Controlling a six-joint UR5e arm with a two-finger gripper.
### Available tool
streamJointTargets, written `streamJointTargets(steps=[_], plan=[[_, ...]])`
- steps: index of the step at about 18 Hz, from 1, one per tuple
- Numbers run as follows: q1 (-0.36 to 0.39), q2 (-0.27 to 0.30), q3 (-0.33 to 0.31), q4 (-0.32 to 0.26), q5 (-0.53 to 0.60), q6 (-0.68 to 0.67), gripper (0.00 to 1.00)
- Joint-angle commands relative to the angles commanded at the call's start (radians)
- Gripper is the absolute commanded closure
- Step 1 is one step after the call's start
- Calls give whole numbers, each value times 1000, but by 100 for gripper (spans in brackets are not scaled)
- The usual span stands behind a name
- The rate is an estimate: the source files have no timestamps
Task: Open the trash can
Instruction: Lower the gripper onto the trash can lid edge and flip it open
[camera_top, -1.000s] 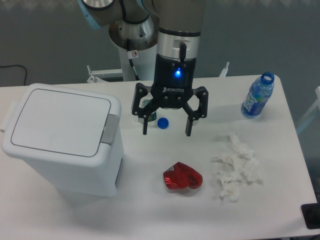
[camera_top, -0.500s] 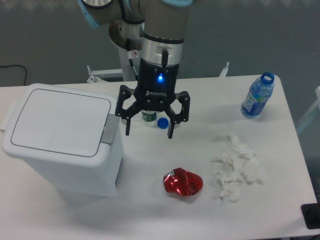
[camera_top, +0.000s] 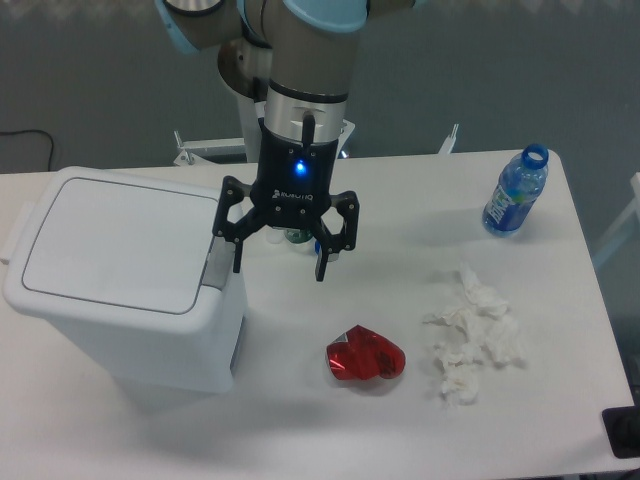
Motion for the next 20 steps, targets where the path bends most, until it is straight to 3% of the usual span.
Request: streamJointTargets(steps=[20], plan=[[-15, -3, -26, 2, 2, 3, 0]])
